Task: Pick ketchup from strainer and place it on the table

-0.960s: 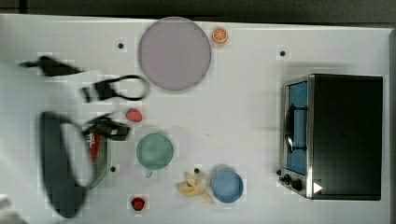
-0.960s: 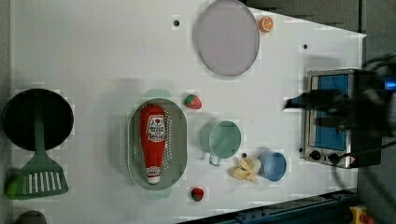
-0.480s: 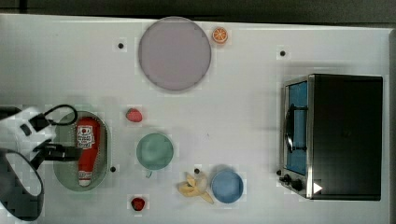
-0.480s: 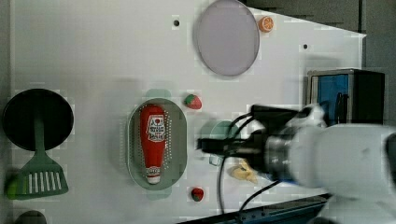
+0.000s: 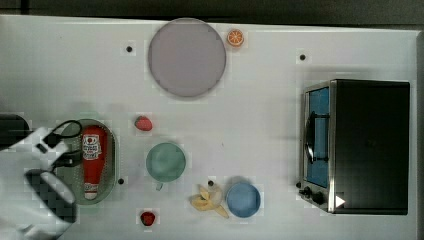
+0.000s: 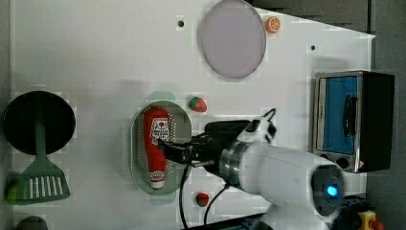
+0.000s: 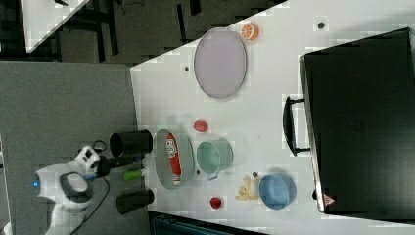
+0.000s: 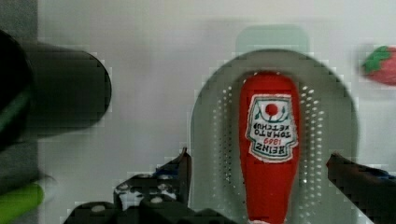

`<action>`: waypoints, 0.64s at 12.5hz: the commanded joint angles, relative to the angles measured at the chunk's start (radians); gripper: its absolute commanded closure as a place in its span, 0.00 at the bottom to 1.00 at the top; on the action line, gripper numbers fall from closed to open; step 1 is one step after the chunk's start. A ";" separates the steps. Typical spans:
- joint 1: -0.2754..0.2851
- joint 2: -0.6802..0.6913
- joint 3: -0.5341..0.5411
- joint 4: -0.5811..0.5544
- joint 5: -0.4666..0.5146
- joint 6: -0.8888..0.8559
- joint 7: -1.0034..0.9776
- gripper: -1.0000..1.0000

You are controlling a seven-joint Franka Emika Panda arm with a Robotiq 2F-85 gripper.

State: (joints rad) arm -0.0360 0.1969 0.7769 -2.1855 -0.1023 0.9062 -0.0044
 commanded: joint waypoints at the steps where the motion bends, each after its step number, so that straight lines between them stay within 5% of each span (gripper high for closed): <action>1: -0.016 0.101 -0.030 -0.060 -0.064 0.098 0.167 0.00; 8: -0.003 0.329 -0.073 0.003 -0.341 0.177 0.263 0.00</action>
State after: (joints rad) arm -0.0470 0.5571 0.7100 -2.2305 -0.4470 1.0664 0.2003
